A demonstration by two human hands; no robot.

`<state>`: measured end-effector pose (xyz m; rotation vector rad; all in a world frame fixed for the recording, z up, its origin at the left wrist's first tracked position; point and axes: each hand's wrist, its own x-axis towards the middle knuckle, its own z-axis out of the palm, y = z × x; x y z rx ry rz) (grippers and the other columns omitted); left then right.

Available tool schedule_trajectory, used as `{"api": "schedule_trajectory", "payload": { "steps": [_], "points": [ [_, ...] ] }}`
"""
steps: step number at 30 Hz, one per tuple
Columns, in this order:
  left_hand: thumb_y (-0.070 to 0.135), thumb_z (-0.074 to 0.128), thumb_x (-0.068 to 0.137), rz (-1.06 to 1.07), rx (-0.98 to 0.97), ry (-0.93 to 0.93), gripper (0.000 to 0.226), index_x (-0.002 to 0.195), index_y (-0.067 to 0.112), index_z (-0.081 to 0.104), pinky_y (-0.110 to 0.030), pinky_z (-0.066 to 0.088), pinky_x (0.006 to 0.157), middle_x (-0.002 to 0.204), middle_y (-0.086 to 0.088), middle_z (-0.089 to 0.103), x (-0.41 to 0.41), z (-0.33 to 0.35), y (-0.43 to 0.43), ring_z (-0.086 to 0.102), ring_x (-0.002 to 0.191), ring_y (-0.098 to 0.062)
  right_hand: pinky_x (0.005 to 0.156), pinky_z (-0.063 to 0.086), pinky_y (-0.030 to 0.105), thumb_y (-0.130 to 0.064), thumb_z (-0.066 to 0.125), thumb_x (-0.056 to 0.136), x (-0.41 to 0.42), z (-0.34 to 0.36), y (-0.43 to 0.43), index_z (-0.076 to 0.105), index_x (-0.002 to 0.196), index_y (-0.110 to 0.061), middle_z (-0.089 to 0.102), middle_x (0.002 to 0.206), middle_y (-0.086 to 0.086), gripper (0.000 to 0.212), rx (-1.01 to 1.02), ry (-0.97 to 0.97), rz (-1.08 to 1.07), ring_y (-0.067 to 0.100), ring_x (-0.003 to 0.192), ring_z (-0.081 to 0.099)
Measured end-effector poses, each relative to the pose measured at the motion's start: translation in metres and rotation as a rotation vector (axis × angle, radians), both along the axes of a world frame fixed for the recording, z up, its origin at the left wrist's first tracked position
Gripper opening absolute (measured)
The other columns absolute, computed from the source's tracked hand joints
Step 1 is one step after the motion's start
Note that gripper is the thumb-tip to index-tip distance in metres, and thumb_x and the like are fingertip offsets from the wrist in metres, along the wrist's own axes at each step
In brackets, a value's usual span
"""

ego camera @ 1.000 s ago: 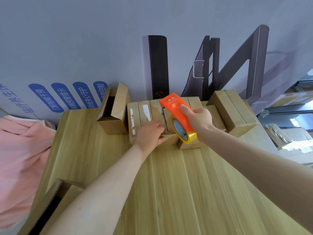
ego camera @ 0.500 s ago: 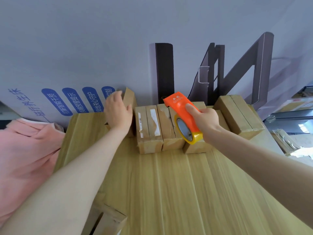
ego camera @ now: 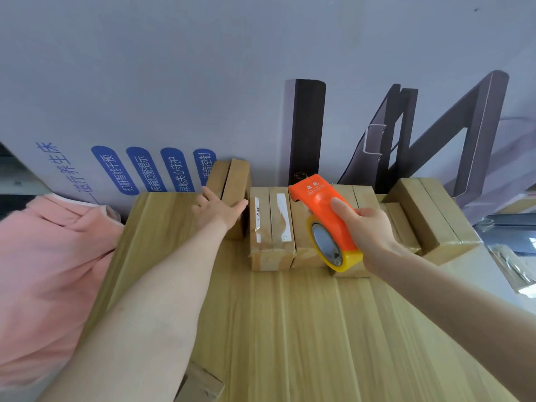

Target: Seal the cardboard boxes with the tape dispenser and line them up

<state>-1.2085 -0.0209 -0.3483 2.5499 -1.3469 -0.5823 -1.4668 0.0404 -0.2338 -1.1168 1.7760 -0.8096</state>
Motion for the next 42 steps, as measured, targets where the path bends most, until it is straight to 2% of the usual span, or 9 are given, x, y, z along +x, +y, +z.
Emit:
{"api": "schedule_trajectory", "payload": {
  "steps": [5, 9, 13, 17, 20, 24, 29, 36, 42],
  "points": [
    [0.066, 0.055, 0.080, 0.041, -0.009, 0.037, 0.108, 0.151, 0.003, 0.004, -0.045, 0.040, 0.101, 0.153, -0.018, 0.021, 0.015, 0.008, 0.004, 0.028, 0.136, -0.038, 0.057, 0.048, 0.026, -0.051, 0.065, 0.085, 0.001, 0.004, 0.011, 0.063, 0.074, -0.014, 0.067, 0.078, 0.005, 0.038, 0.002, 0.004, -0.008, 0.017, 0.067, 0.062],
    [0.067, 0.058, 0.075, 0.142, -0.101, 0.094, 0.107, 0.150, 0.004, 0.014, -0.043, 0.050, 0.081, 0.147, -0.018, 0.031, 0.032, 0.021, 0.030, 0.046, 0.123, -0.038, 0.054, 0.047, 0.026, -0.051, 0.066, 0.084, -0.005, 0.015, 0.025, 0.066, 0.078, -0.009, 0.066, 0.077, 0.006, 0.042, 0.001, 0.003, -0.008, 0.018, 0.066, 0.060],
    [0.063, 0.058, 0.079, 0.056, -0.207, -0.012, 0.089, 0.141, 0.005, 0.032, -0.032, 0.038, 0.063, 0.134, -0.017, 0.043, 0.042, 0.070, 0.058, 0.053, 0.113, -0.034, 0.059, 0.048, 0.027, -0.052, 0.067, 0.083, -0.020, 0.036, 0.041, 0.069, 0.084, -0.007, 0.068, 0.079, 0.007, 0.045, -0.017, -0.006, -0.013, 0.019, 0.068, 0.061],
    [0.065, 0.058, 0.077, -0.040, -0.300, -0.017, 0.087, 0.138, 0.009, 0.034, -0.034, 0.041, 0.068, 0.130, -0.016, 0.044, 0.029, 0.117, 0.090, 0.051, 0.112, -0.032, 0.060, 0.046, 0.030, -0.049, 0.069, 0.082, -0.046, 0.060, 0.066, 0.071, 0.085, -0.002, 0.067, 0.077, 0.009, 0.047, -0.049, -0.019, -0.010, 0.020, 0.067, 0.060],
    [0.069, 0.056, 0.075, -0.112, -0.311, -0.046, 0.097, 0.146, 0.011, 0.026, -0.042, 0.047, 0.087, 0.140, -0.017, 0.039, 0.000, 0.146, 0.121, 0.044, 0.125, -0.033, 0.053, 0.040, 0.028, -0.047, 0.068, 0.083, -0.074, 0.082, 0.091, 0.069, 0.086, 0.005, 0.059, 0.068, 0.007, 0.052, -0.085, -0.002, 0.017, 0.018, 0.060, 0.053],
    [0.065, 0.060, 0.077, -0.175, -0.361, -0.026, 0.104, 0.152, 0.012, 0.012, -0.043, 0.037, 0.105, 0.153, -0.015, 0.025, -0.073, 0.177, 0.174, 0.029, 0.139, -0.030, 0.056, 0.039, 0.029, -0.047, 0.068, 0.084, -0.122, 0.117, 0.130, 0.066, 0.091, 0.013, 0.060, 0.072, 0.011, 0.060, -0.140, -0.010, 0.045, 0.021, 0.063, 0.053],
    [0.063, 0.062, 0.075, -0.254, -0.362, 0.063, 0.107, 0.153, 0.015, 0.008, -0.042, 0.035, 0.108, 0.156, -0.012, 0.017, -0.174, 0.196, 0.241, 0.024, 0.142, -0.027, 0.063, 0.042, 0.032, -0.049, 0.069, 0.081, -0.200, 0.165, 0.191, 0.067, 0.091, 0.012, 0.061, 0.072, 0.011, 0.062, -0.221, -0.013, 0.113, 0.021, 0.066, 0.056],
    [0.062, 0.066, 0.072, -0.394, -0.302, 0.020, 0.109, 0.154, 0.018, 0.008, -0.041, 0.035, 0.106, 0.157, -0.010, 0.017, -0.295, 0.197, 0.320, 0.021, 0.143, -0.024, 0.062, 0.048, 0.033, -0.051, 0.069, 0.081, -0.294, 0.189, 0.261, 0.070, 0.089, 0.006, 0.072, 0.086, 0.021, 0.058, -0.278, 0.040, 0.210, 0.021, 0.067, 0.062],
    [0.069, 0.059, 0.061, -0.562, -0.202, 0.070, 0.116, 0.154, 0.023, 0.006, -0.032, 0.042, 0.098, 0.150, 0.005, 0.022, -0.352, 0.172, 0.365, 0.028, 0.136, -0.014, 0.054, 0.044, 0.027, -0.047, 0.070, 0.083, -0.318, 0.175, 0.293, 0.067, 0.070, -0.002, 0.067, 0.064, 0.007, 0.046, -0.240, -0.003, 0.231, 0.015, 0.058, 0.059]
  ]
}}
